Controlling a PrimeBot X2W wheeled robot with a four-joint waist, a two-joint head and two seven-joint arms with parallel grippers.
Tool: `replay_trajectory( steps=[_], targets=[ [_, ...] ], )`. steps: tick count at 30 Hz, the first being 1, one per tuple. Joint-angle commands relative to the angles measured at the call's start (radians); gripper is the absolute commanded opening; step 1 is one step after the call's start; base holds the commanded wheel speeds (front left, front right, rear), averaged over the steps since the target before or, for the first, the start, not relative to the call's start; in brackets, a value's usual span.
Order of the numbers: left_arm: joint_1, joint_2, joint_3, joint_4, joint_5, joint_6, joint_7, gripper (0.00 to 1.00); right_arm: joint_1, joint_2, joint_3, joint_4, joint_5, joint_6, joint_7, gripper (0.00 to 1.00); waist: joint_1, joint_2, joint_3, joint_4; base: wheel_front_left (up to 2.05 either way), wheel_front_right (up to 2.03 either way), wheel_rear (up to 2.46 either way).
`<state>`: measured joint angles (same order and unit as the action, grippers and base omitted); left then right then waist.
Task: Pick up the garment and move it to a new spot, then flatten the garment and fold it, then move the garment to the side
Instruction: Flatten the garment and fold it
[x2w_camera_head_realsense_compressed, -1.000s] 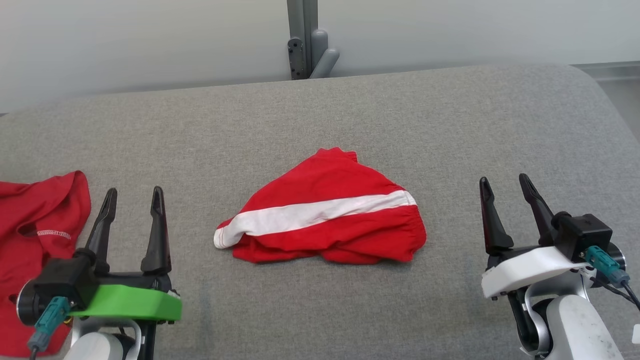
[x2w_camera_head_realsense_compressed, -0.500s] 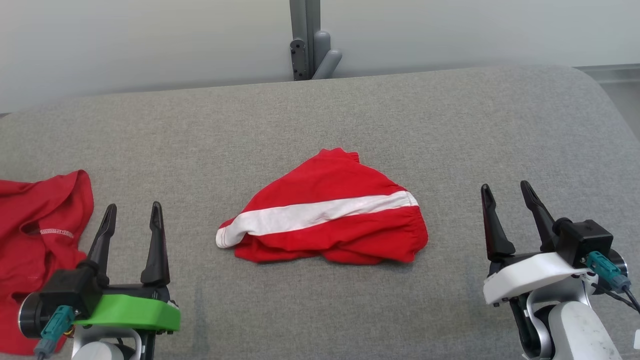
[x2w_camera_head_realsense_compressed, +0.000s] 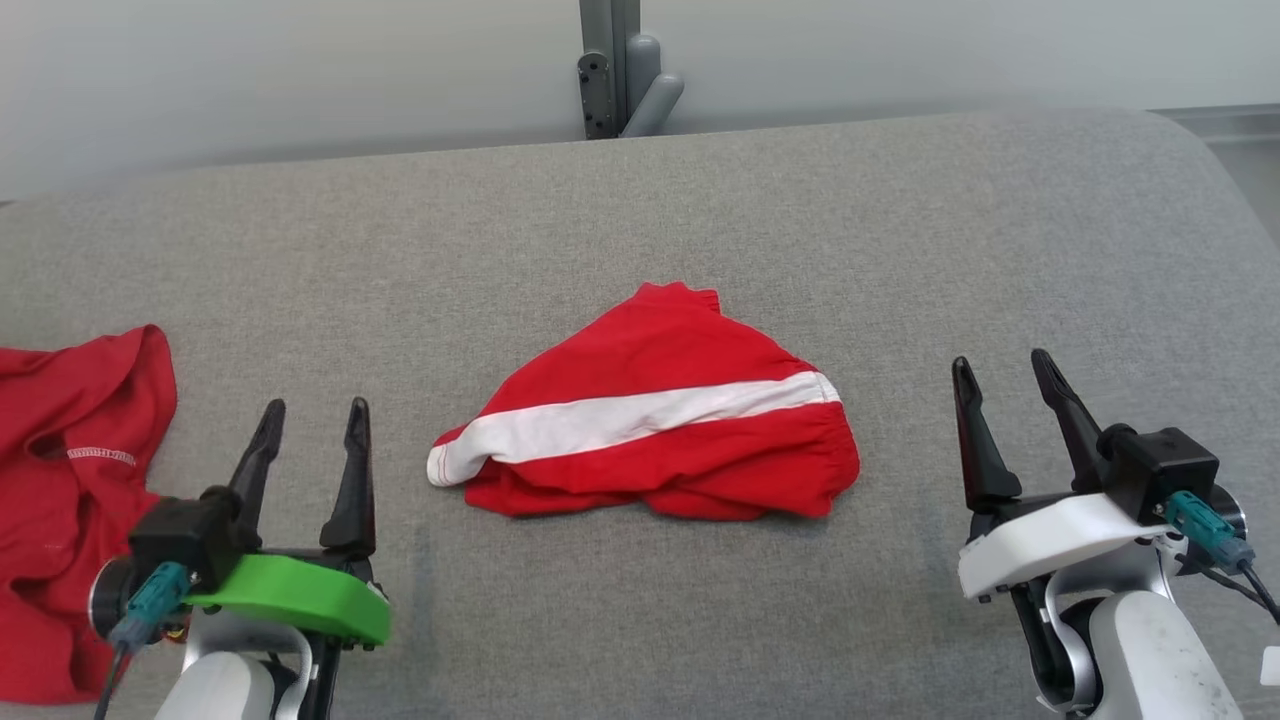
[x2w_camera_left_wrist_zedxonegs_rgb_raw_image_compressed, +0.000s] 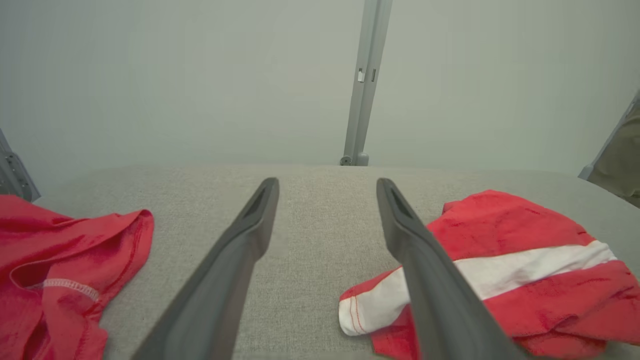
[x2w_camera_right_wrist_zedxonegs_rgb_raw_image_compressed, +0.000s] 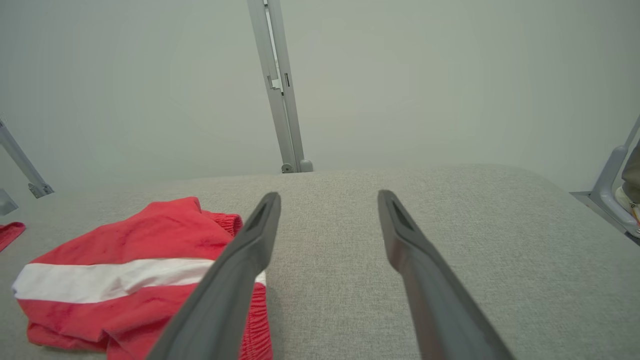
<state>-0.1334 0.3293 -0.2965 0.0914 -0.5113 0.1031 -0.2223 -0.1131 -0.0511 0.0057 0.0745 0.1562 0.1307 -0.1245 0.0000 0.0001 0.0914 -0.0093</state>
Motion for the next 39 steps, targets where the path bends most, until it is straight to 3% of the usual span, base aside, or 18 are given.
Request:
replay_trajectory(
  steps=[1, 5, 11, 20, 21, 22, 24, 39],
  targets=[
    [-0.027, -0.006, -0.010, 0.027, -0.019, -0.020, 0.018, 1.00, -0.017, -0.002, 0.005, -0.004, 0.000, 0.000, -0.002, 1.00, 0.0000, -0.0001, 0.022, -0.007, 0.00, 0.00, 0.00],
    [-0.076, -0.032, -0.048, 0.152, -0.069, -0.081, 0.087, 1.00, -0.034, -0.002, 0.021, 0.002, 0.004, 0.000, -0.007, 1.00, 0.0000, -0.0001, 0.062, -0.025, 0.00, 0.00, 0.00],
    [-0.128, -0.076, -0.058, 0.313, -0.128, -0.136, 0.116, 1.00, -0.053, -0.001, 0.031, 0.011, 0.008, 0.000, -0.012, 1.00, 0.0000, -0.0001, 0.099, -0.048, 0.00, 0.00, 0.00],
    [-0.186, -0.108, -0.067, 0.491, -0.168, -0.183, 0.115, 1.00, -0.062, -0.001, 0.031, 0.027, 0.010, 0.000, -0.021, 1.00, 0.0000, -0.0001, 0.114, -0.062, 0.00, 0.00, 0.00],
    [-0.190, -0.109, -0.071, 0.506, -0.171, -0.186, 0.122, 0.90, -0.063, -0.001, 0.031, 0.028, 0.010, 0.000, -0.020, 1.00, 0.0000, -0.0001, 0.115, -0.062, 0.00, 0.00, 0.00],
    [-0.195, -0.110, -0.075, 0.519, -0.174, -0.191, 0.124, 0.49, -0.064, -0.001, 0.031, 0.029, 0.009, 0.000, -0.019, 1.00, 0.0000, -0.0001, 0.115, -0.062, 0.00, 0.00, 0.00],
    [-0.200, -0.112, -0.082, 0.541, -0.179, -0.199, 0.129, 0.00, -0.069, -0.001, 0.030, 0.029, 0.008, 0.000, -0.016, 1.00, 0.0000, -0.0001, 0.115, -0.062, 0.00, 0.00, 0.00],
    [-0.271, -0.103, -0.109, 0.605, -0.132, -0.198, 0.038, 0.00, -0.156, -0.026, 0.072, 0.066, 0.029, 0.000, -0.004, 1.00, 0.0000, -0.0001, 0.133, -0.044, 0.00, 0.00, 0.00]
  ],
)
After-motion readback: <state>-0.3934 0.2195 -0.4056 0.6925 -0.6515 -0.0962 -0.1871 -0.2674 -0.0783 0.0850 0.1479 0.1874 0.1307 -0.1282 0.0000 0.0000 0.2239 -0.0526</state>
